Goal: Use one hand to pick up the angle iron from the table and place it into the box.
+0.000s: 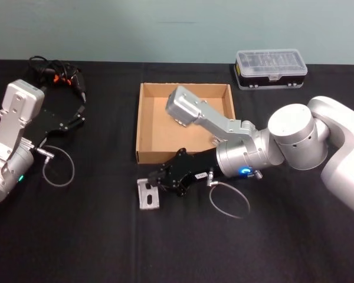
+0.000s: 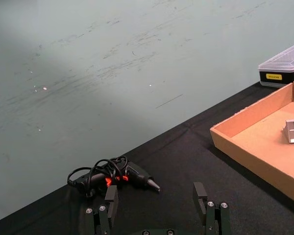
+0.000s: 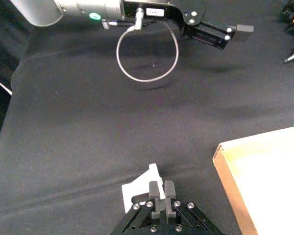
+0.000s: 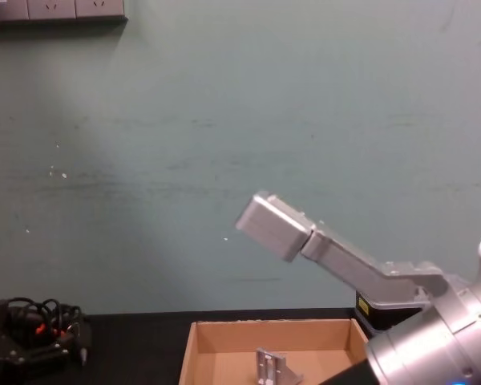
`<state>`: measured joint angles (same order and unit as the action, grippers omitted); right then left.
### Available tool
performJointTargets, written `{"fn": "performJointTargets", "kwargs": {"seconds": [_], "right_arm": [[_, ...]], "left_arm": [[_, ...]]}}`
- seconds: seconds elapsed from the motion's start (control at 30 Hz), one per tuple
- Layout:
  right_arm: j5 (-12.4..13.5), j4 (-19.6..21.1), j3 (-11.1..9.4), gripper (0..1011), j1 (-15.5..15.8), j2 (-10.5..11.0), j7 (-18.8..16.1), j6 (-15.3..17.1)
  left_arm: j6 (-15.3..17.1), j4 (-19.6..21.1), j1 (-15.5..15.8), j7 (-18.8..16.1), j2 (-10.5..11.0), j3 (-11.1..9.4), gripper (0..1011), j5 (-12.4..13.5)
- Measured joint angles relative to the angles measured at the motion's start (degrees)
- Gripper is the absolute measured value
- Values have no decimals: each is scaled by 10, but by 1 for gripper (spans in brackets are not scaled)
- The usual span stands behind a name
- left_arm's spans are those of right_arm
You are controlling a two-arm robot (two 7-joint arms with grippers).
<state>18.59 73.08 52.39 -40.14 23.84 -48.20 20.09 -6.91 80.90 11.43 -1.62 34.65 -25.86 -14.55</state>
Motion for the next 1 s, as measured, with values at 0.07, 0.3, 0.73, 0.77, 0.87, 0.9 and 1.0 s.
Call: {"fn": "performJointTargets", "kwargs": {"seconds": [0.07,0.3,0.73,0.77,0.87,0.9,1.0], "right_arm": [[5,3,-6,72,2,2,0,-4],[37,23,-37,72,13,9,13,-15],[79,20,-108,72,16,-2,105,-20],[79,17,-112,72,16,-4,112,-20],[77,7,-121,72,15,-10,136,-18],[73,2,-123,72,13,-12,146,-13],[64,-6,-123,72,10,-15,156,-3]], "left_arm": [[0,0,0,0,0,0,1000,0],[0,0,0,0,0,0,1000,0],[0,0,0,0,0,0,1000,0],[0,0,0,0,0,0,1000,0],[0,0,0,0,0,0,1000,0],[0,0,0,0,0,0,1000,0],[0,0,0,0,0,0,1000,0]]}}
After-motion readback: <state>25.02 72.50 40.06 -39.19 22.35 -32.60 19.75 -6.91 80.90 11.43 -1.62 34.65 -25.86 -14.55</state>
